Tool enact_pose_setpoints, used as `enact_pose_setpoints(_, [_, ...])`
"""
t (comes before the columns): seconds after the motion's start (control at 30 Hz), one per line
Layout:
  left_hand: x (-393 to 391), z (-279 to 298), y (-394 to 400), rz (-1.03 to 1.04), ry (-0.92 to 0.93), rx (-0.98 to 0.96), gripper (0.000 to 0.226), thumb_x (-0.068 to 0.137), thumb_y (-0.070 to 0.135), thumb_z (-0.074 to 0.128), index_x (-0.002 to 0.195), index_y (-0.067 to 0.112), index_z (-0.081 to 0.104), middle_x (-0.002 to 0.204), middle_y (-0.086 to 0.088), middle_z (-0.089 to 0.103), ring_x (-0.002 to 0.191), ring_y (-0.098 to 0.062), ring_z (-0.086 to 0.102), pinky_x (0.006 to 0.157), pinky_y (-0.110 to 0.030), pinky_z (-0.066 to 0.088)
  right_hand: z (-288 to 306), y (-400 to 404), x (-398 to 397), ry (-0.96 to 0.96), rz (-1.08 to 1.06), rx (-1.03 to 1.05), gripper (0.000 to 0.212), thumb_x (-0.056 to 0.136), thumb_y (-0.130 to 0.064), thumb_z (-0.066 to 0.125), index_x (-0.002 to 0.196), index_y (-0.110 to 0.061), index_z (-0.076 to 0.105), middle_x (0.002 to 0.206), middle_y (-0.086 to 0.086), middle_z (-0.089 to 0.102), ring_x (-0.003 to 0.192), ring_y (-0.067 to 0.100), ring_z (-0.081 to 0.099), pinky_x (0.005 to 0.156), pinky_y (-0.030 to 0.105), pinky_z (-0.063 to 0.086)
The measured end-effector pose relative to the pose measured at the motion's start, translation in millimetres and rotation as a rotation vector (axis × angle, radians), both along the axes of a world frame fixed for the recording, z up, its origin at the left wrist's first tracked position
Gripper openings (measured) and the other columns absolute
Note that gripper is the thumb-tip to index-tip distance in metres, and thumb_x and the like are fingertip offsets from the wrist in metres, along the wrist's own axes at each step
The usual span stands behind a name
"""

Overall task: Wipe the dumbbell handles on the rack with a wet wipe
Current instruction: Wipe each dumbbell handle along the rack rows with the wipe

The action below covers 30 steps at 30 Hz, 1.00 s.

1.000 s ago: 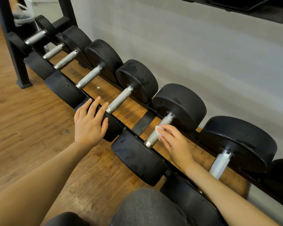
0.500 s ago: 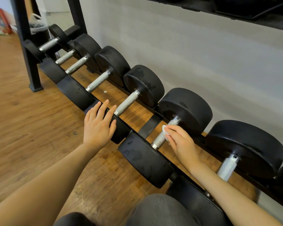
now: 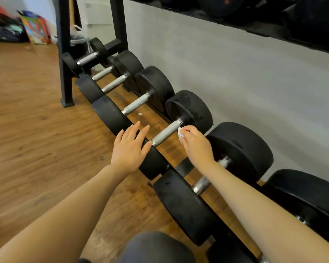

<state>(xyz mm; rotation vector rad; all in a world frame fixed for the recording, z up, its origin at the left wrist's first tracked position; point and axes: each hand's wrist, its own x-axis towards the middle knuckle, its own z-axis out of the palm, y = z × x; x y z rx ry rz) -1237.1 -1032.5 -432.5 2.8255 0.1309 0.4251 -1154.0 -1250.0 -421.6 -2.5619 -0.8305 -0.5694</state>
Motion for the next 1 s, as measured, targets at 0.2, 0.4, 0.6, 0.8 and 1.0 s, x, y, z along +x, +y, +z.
enact_pose_setpoints(0.2, [4.1,-0.6,-4.5,0.036,-0.043,-0.084,0.057,0.102,0.051,0.035,0.153,0.026,0.032,0.162,-0.002,0.025,0.15,-0.023,0.019,0.12,-0.043,0.019,-9.2,29.8,34.7,-0.013,-0.017,-0.05,0.03,0.098,-0.019,0.054,0.125,-0.005,0.059,0.121,0.008,0.059,0.096,0.021,0.063,0.073,0.036,0.057])
enact_pose_setpoints(0.4, [3.2,-6.2,-11.2,0.097,-0.068,-0.109,0.054,0.102,0.05,0.035,0.15,0.025,0.038,0.16,-0.003,0.03,0.149,-0.023,0.022,0.119,-0.044,0.022,-24.9,36.6,45.7,-0.027,-0.068,-0.07,0.037,0.096,-0.018,0.057,0.132,-0.007,0.055,0.127,0.006,0.057,0.097,0.02,0.062,0.07,0.027,0.051])
enact_pose_setpoints(0.6, [4.0,-6.7,-16.6,0.144,-0.114,-0.107,0.063,0.096,0.055,0.025,0.145,0.023,0.048,0.155,-0.005,0.039,0.145,-0.025,0.032,0.115,-0.046,0.029,-36.1,34.4,45.3,-0.139,0.092,-0.103,0.037,0.088,-0.009,0.068,0.124,-0.002,0.06,0.118,0.01,0.063,0.08,0.027,0.066,0.059,0.035,0.058])
enact_pose_setpoints(0.8, [5.7,-10.1,-16.4,0.146,-0.167,-0.114,0.059,0.096,0.053,0.03,0.14,0.021,0.054,0.15,-0.006,0.047,0.141,-0.027,0.039,0.112,-0.047,0.032,-29.7,40.0,54.3,-0.082,-0.04,-0.052,0.036,0.09,-0.007,0.066,0.125,-0.001,0.059,0.127,0.012,0.06,0.095,0.026,0.067,0.073,0.03,0.056])
enact_pose_setpoints(1.0, [4.9,-3.1,-11.3,0.127,-0.147,-0.156,0.058,0.094,0.053,0.029,0.139,0.024,0.055,0.15,-0.001,0.047,0.14,-0.023,0.039,0.111,-0.037,0.026,-37.3,39.3,53.1,-0.037,-0.01,-0.005,0.038,0.097,-0.017,0.05,0.132,-0.001,0.054,0.135,0.014,0.056,0.125,0.025,0.054,0.099,0.036,0.05])
